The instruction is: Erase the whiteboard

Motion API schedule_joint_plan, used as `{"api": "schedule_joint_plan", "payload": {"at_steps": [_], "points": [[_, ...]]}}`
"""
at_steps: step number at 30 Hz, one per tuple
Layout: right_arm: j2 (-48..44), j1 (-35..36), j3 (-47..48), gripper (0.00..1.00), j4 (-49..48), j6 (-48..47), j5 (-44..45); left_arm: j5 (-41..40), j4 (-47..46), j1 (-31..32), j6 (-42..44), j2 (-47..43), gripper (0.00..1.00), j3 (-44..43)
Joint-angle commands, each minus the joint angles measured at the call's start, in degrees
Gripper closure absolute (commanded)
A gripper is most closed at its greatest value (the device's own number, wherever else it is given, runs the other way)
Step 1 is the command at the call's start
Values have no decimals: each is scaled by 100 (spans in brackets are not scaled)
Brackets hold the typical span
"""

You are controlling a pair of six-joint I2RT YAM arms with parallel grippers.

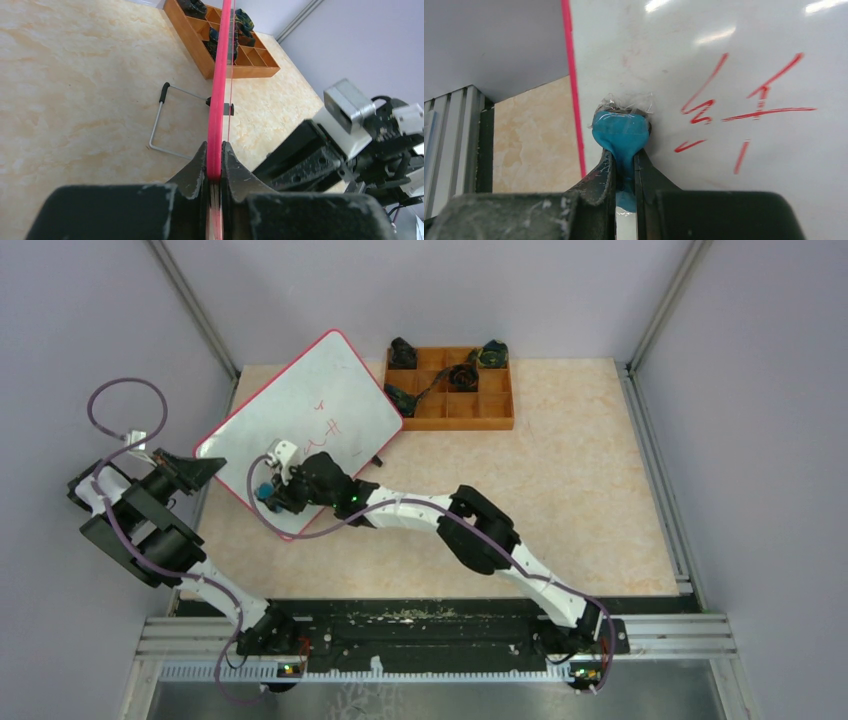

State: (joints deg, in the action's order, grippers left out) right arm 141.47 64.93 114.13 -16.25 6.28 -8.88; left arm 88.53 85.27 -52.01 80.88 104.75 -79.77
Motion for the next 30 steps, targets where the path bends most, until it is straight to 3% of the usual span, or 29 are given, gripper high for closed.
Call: {"api": "schedule_joint_plan", "payload": {"at_steps": [1,17,30], "points": [[-220,-777,122,100,54,-251,798,-635,-424,-75,524,-25,100,81],[-116,-2043,1024,100,639,-557,1005,-731,-426,-78,328,-192,100,-38],[123,-2056,1429,100,944,-649,895,-744,-430,-81,275,-256,100,-43]]}}
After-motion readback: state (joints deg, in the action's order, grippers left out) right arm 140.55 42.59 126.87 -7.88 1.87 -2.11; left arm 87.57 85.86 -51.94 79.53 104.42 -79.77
